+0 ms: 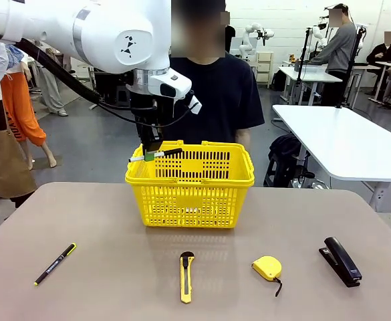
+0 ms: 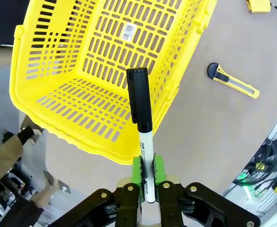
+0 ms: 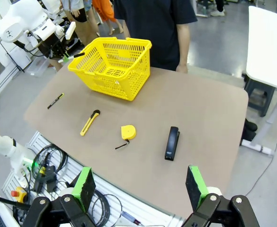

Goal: Place the items the person wants into the basket.
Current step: Pick up the item the person points to and place it in the Market Basket.

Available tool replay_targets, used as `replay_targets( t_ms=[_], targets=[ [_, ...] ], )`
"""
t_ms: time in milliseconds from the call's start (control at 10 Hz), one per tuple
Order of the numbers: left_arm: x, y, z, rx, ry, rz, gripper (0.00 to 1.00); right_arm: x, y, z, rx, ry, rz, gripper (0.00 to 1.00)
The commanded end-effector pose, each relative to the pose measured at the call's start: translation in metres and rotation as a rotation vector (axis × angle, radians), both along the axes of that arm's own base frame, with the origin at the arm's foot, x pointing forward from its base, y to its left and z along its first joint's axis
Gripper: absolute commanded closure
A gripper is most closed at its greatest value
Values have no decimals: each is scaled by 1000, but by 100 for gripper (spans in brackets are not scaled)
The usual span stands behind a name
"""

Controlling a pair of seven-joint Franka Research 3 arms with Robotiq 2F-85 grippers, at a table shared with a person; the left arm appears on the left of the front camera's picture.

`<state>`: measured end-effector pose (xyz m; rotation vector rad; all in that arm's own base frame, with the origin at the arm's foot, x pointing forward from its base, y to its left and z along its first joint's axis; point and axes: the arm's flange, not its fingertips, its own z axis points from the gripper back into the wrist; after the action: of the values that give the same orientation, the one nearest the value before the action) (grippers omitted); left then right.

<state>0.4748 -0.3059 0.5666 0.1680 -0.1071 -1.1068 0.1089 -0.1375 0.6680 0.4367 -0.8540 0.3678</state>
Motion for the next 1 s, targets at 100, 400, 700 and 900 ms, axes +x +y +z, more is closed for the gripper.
replay_targets(
  t_ms=[100, 400, 700, 900],
  targets=[
    [-4, 3, 2, 11, 1, -41, 89, -9, 0, 3, 0, -11, 3, 0],
    [-4, 3, 2, 11, 1, -41, 89, -9, 0, 3, 0, -11, 3, 0],
    [36, -14, -12, 20, 65, -78, 89, -9, 0, 3, 0, -11, 3, 0],
    [64, -26, -29, 13, 104, -71, 89, -9, 0, 3, 0, -11, 3, 0]
  ],
)
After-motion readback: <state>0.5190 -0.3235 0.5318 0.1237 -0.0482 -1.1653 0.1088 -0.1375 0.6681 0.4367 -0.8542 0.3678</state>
